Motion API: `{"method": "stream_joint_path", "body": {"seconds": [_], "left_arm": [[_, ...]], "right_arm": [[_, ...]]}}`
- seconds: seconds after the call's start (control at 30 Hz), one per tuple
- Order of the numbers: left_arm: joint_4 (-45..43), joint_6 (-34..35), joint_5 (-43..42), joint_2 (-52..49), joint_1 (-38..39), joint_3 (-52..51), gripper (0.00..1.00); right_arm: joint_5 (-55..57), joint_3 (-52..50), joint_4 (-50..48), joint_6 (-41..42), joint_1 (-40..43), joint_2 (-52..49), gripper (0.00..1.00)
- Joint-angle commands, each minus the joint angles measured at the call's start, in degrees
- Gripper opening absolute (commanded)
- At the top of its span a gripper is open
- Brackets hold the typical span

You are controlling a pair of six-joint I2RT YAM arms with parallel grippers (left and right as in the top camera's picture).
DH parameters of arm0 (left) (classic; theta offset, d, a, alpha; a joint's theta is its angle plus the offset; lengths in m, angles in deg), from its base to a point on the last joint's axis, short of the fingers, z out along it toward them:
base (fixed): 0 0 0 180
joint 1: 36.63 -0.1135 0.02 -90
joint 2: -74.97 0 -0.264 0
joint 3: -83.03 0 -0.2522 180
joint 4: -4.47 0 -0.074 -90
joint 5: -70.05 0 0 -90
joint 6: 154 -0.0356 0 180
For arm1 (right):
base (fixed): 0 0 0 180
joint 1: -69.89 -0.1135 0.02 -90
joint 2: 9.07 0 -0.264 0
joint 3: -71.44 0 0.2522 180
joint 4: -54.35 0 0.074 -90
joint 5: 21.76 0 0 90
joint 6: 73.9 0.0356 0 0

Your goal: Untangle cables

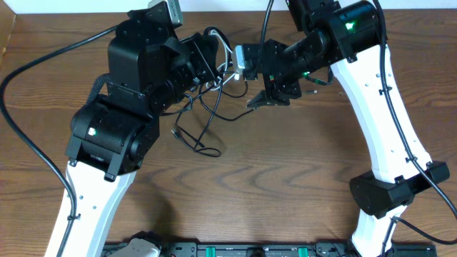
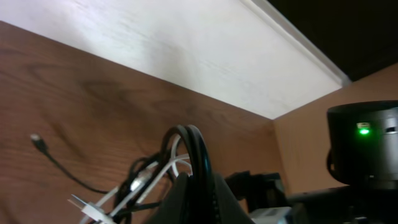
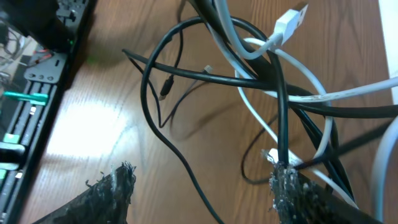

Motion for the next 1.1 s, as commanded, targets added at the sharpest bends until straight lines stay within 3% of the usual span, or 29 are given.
{"method": "stream_joint_path", "body": {"seconds": [0.0,0.47,0.53,0.6,0.63,0.67,0.73,0.77,0.8,0.87,0.9,0.97,1.07], "left_arm": [[-1.1,3.9,-3.7,0.8,0.2,1.9,0.07],[0.1,3.4,-5.0,0.7,0.2,1.9,0.08],[-0.3,3.8,-6.8,0.7,0.2,1.9,0.07],[-0.8,4.0,-7.4,0.7,0.2,1.9,0.08],[-0.9,4.1,-7.4,0.7,0.2,1.9,0.07],[-0.9,4.5,-7.5,0.7,0.2,1.9,0.07],[-1.5,4.9,-7.5,0.7,0.2,1.9,0.08],[-2.1,5.0,-7.6,0.7,0.2,1.9,0.07],[-2.4,5.2,-7.6,0.8,0.2,1.9,0.08],[-3.2,5.4,-7.9,0.8,0.2,1.9,0.07],[-4.0,5.4,-8.9,0.8,0.2,1.9,0.07],[-4.4,5.7,-8.9,0.8,0.2,1.9,0.08],[-4.3,4.5,-8.8,0.8,0.1,1.9,0.07]], "right_arm": [[0.1,-0.3,-0.2,-2.8,-0.4,0.4,0.66],[3.5,-0.3,-5.3,-3.1,-0.7,0.4,0.71],[3.5,-0.3,-5.9,-3.0,-0.7,0.4,0.64],[2.3,-0.3,-6.1,-3.0,-0.7,0.4,0.06],[2.0,-0.3,-6.1,-3.0,-0.7,0.4,0.01],[1.9,-0.3,-6.1,-3.0,-0.7,0.4,0.05],[1.7,-0.3,-6.0,-3.0,-0.7,0.4,0.25],[1.6,-0.3,-6.0,-3.0,-0.8,0.4,0.30],[1.6,-0.3,-6.0,-2.9,-0.8,0.4,0.29],[1.6,-0.3,-6.0,-2.8,-0.8,0.4,0.15],[1.6,-0.3,-5.9,-2.8,-0.8,0.4,0.14],[1.6,-0.4,-5.8,-2.7,-0.8,0.4,0.01],[1.6,-0.4,-5.7,-2.3,-0.7,0.4,0.01]]}}
